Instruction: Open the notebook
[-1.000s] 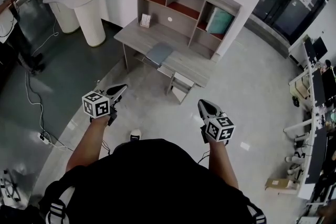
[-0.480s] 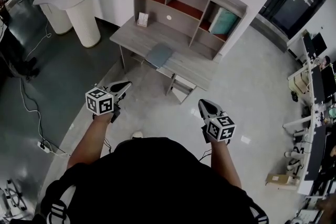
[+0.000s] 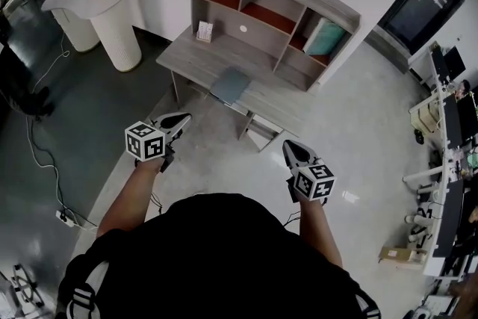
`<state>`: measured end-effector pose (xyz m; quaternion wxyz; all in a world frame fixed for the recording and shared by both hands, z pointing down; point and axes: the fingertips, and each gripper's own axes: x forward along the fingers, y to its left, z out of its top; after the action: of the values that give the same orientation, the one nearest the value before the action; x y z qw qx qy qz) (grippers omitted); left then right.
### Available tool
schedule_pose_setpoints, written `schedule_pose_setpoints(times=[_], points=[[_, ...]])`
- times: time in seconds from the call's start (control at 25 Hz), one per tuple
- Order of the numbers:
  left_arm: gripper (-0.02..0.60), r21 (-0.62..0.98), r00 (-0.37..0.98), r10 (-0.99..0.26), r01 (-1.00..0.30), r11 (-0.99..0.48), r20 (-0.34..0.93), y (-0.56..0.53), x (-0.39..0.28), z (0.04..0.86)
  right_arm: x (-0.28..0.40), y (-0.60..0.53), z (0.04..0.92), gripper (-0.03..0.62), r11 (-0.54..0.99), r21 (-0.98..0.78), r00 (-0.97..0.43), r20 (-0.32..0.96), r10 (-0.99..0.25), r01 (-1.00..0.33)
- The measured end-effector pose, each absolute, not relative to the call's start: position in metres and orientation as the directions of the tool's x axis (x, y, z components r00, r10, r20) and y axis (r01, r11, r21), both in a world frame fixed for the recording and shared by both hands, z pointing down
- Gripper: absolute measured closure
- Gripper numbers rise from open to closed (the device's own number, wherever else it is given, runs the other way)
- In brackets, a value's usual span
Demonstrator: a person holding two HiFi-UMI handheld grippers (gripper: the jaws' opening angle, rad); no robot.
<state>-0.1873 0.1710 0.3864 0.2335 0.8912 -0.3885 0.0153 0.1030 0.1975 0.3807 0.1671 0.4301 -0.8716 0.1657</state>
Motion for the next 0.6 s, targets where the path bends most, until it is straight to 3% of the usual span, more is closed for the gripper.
schedule_pose_setpoints(times=[0.6], points=[[0.574, 0.434, 0.693, -0.684, -0.701, -0.566, 0.227, 0.123, -0.249, 0.401, 0.034, 0.148, 0.388, 0.594, 0.583, -0.145, -0.576, 0.461, -0.675, -0.800]])
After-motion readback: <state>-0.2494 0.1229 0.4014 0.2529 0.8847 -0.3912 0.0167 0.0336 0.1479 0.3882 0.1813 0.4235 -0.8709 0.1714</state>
